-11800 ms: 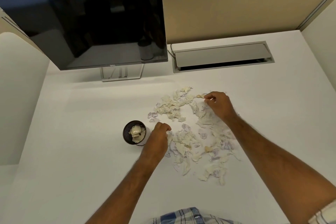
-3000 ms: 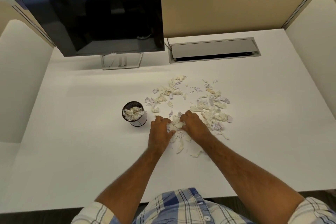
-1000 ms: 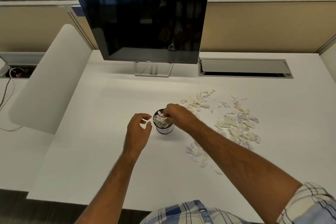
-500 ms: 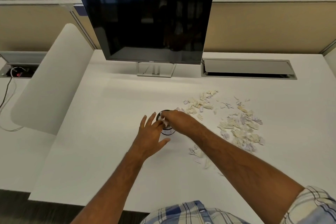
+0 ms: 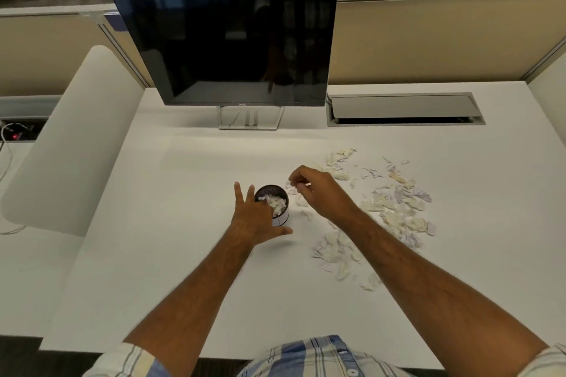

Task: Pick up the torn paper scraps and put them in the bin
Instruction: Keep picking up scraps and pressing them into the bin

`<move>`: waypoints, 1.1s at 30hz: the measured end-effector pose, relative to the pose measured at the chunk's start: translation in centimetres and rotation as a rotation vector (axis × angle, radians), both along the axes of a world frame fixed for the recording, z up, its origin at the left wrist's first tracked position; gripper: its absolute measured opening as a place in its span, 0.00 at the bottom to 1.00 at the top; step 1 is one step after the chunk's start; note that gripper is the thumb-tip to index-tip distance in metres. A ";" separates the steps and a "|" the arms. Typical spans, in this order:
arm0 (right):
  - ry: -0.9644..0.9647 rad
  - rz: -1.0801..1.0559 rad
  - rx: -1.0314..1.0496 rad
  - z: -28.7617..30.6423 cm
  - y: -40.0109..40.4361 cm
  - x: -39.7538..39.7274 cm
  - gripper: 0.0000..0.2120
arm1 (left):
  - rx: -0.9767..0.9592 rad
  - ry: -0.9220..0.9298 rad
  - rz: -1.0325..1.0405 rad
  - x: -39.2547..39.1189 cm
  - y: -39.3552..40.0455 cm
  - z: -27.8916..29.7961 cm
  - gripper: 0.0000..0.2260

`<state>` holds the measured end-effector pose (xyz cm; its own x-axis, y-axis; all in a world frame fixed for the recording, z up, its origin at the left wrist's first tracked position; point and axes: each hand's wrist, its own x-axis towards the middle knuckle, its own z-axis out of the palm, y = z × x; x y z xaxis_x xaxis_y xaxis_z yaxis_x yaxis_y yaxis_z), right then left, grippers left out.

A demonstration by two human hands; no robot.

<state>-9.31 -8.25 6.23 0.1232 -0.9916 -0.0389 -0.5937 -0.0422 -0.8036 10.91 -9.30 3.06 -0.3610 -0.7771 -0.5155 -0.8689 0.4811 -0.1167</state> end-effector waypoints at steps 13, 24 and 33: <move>-0.012 -0.128 0.089 -2.8 4.1 -5.9 0.09 | -0.426 0.329 0.000 0.6 1.8 1.9 0.28; 0.003 -0.194 0.183 -3.9 6.6 -8.5 0.08 | 0.033 0.272 0.054 -2.3 1.0 1.6 0.40; 0.032 -0.223 0.239 -4.6 7.2 -10.6 0.09 | 0.213 0.180 0.160 -3.6 -0.6 2.2 0.30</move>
<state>-19.89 -1.02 1.61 -0.1011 -0.9562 -0.2746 -0.5925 0.2796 -0.7555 7.32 -9.91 5.31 -0.3433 -0.7127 -0.6118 -0.9329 0.3340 0.1345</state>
